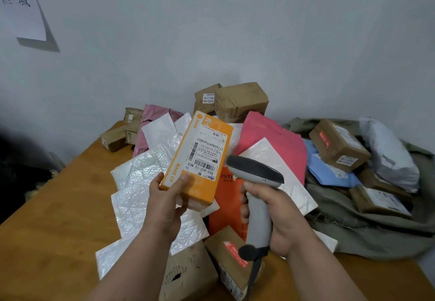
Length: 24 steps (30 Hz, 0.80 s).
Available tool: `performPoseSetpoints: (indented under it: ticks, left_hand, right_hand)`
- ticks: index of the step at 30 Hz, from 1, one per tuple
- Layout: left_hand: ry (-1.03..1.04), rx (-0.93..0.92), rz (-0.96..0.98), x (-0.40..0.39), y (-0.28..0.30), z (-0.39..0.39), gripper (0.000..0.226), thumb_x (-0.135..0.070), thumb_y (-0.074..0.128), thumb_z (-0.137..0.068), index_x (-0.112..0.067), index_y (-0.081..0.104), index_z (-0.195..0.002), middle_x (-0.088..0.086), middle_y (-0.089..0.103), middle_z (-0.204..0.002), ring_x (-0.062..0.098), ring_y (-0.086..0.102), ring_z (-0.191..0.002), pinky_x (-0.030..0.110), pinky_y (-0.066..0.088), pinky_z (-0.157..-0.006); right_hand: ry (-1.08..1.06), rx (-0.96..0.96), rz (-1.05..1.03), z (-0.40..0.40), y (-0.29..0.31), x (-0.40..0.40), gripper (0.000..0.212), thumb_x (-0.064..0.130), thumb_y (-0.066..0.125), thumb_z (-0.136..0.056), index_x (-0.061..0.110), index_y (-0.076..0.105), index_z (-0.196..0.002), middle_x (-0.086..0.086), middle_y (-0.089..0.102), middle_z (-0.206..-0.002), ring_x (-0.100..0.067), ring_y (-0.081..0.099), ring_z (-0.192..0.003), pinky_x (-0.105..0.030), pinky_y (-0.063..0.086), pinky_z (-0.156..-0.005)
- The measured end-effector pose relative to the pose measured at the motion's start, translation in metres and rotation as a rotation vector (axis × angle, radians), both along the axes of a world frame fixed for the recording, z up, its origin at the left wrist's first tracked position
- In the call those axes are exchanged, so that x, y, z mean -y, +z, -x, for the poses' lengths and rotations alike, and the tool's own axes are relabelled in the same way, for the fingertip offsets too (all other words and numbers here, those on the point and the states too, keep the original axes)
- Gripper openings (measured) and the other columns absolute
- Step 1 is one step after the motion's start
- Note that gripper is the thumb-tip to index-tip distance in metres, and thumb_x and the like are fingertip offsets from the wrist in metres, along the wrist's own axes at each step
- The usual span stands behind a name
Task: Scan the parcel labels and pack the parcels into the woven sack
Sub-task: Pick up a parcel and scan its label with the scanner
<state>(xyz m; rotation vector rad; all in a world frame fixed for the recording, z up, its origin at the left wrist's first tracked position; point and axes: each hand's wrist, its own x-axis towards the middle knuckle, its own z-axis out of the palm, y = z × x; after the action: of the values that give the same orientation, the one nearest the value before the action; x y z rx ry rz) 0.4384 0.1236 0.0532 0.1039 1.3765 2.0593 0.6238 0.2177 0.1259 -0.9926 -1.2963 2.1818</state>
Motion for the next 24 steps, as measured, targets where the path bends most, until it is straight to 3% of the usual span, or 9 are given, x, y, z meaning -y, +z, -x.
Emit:
performPoseSetpoints:
  ticks: [5,9,14,19,24]
  left_hand:
    - [0.020,0.009,-0.022,-0.004,0.001,-0.004,0.084,-0.020,0.079,-0.081,-0.028,0.032,-0.149,0.000,0.051,-0.133,0.017,0.054,-0.111,0.057,0.047,-0.100]
    - [0.023,-0.018,-0.030,-0.006,0.003,-0.008,0.087,-0.020,0.080,-0.078,-0.026,0.033,-0.150,0.001,0.052,-0.132,0.023,0.052,-0.120,0.057,0.047,-0.101]
    - [-0.001,-0.070,-0.036,-0.010,0.006,-0.012,0.100,-0.030,0.081,-0.064,-0.027,0.032,-0.150,0.000,0.053,-0.130,0.020,0.053,-0.116,0.056,0.047,-0.102]
    - [-0.002,-0.084,-0.025,-0.015,0.005,-0.020,0.099,-0.032,0.082,-0.063,-0.028,0.033,-0.150,0.000,0.051,-0.132,0.020,0.054,-0.119,0.052,0.050,-0.097]
    - [-0.005,-0.101,-0.022,-0.026,0.005,-0.032,0.097,-0.032,0.083,-0.063,-0.028,0.035,-0.148,-0.002,0.055,-0.128,0.017,0.056,-0.115,0.053,0.051,-0.096]
  right_hand:
    - [0.103,-0.007,0.080,0.005,0.009,0.005,0.030,0.026,0.075,-0.061,0.005,0.067,-0.081,-0.009,0.060,-0.069,-0.018,0.055,-0.052,-0.028,0.047,-0.050]
    - [0.131,0.004,0.114,0.006,0.010,0.005,0.027,0.028,0.076,-0.062,0.007,0.068,-0.077,-0.008,0.061,-0.069,-0.017,0.055,-0.053,-0.029,0.047,-0.051]
    - [0.131,0.006,0.115,0.003,0.011,0.001,0.028,0.028,0.076,-0.061,0.007,0.067,-0.076,-0.009,0.060,-0.068,-0.017,0.055,-0.052,-0.029,0.047,-0.051]
    - [0.135,0.016,0.097,-0.005,0.012,-0.007,0.027,0.029,0.076,-0.062,0.008,0.067,-0.076,-0.009,0.061,-0.067,-0.017,0.056,-0.052,-0.029,0.048,-0.051]
    - [0.132,0.024,0.109,-0.018,0.010,-0.020,0.015,0.022,0.071,-0.083,0.008,0.067,-0.079,-0.008,0.061,-0.067,-0.016,0.056,-0.053,-0.028,0.048,-0.051]
